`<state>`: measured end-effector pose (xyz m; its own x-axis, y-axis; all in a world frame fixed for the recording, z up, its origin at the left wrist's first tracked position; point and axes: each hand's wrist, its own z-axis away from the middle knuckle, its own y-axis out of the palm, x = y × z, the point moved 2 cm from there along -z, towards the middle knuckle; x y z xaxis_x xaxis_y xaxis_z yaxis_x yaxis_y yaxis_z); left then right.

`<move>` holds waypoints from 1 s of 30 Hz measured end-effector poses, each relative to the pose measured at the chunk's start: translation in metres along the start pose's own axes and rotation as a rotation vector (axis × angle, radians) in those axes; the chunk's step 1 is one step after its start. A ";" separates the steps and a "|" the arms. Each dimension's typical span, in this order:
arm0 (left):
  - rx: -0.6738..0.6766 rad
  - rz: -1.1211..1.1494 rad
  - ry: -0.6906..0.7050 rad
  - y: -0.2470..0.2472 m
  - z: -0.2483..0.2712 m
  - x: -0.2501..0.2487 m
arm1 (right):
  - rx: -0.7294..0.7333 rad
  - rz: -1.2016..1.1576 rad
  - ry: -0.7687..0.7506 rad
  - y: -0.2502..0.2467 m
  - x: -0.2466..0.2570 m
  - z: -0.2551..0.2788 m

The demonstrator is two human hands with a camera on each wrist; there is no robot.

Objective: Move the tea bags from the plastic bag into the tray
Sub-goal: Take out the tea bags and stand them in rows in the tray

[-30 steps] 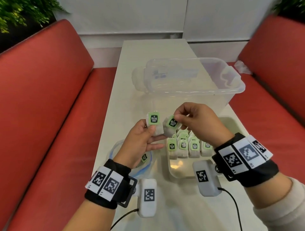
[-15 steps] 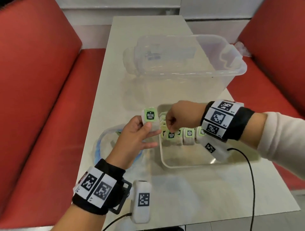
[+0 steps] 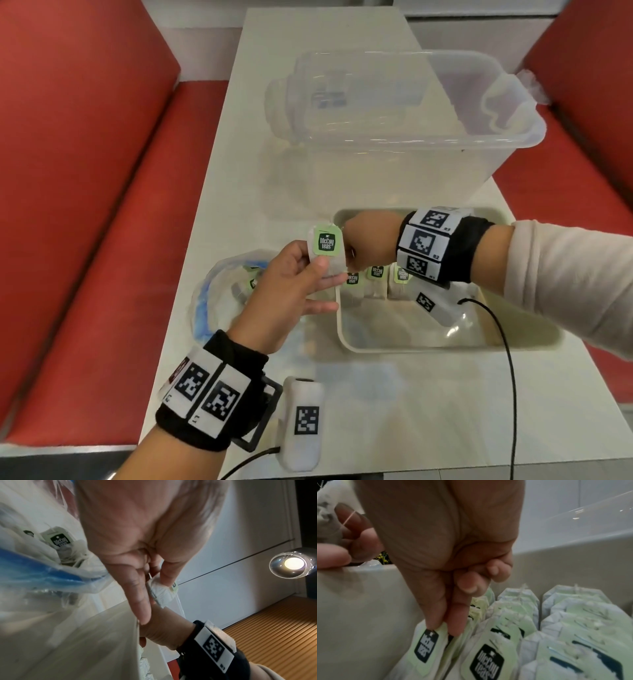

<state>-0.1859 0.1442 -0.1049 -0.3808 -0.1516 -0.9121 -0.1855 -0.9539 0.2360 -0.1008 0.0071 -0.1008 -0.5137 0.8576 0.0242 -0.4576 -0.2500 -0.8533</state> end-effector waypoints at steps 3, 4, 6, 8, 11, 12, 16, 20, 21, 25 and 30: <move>0.000 0.005 -0.001 0.000 0.000 0.000 | -0.007 0.014 0.013 0.006 0.000 0.001; -0.001 0.009 -0.001 0.000 0.000 0.000 | -0.016 -0.003 0.011 0.007 -0.001 0.001; 0.001 0.016 -0.005 0.000 0.001 0.000 | -0.056 -0.025 0.005 0.004 -0.003 0.003; 0.002 0.018 -0.006 0.000 0.001 0.000 | -0.099 -0.041 0.004 -0.001 -0.005 0.008; -0.003 0.010 -0.003 0.001 0.001 -0.001 | 0.035 -0.069 -0.068 0.001 -0.005 0.016; -0.006 0.007 -0.002 0.001 0.001 -0.001 | 0.133 -0.082 -0.090 0.007 -0.004 0.018; -0.012 0.002 0.003 0.002 0.001 0.000 | 0.417 -0.143 -0.155 0.031 0.001 0.016; -0.016 0.000 0.008 0.002 0.001 0.001 | 0.455 -0.146 -0.191 0.034 0.005 0.006; -0.018 -0.001 0.008 0.002 0.001 0.002 | 0.445 -0.171 -0.170 0.033 0.005 0.005; -0.016 -0.007 0.013 0.002 0.002 0.001 | 0.433 -0.274 -0.118 0.026 0.000 0.006; -0.080 -0.140 0.095 0.000 0.001 -0.007 | 0.208 -0.418 -0.077 -0.023 -0.019 0.038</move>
<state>-0.1840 0.1459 -0.0980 -0.2684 -0.0358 -0.9626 -0.1569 -0.9843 0.0804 -0.1081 -0.0203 -0.0621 -0.3035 0.8700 0.3886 -0.7679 0.0181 -0.6403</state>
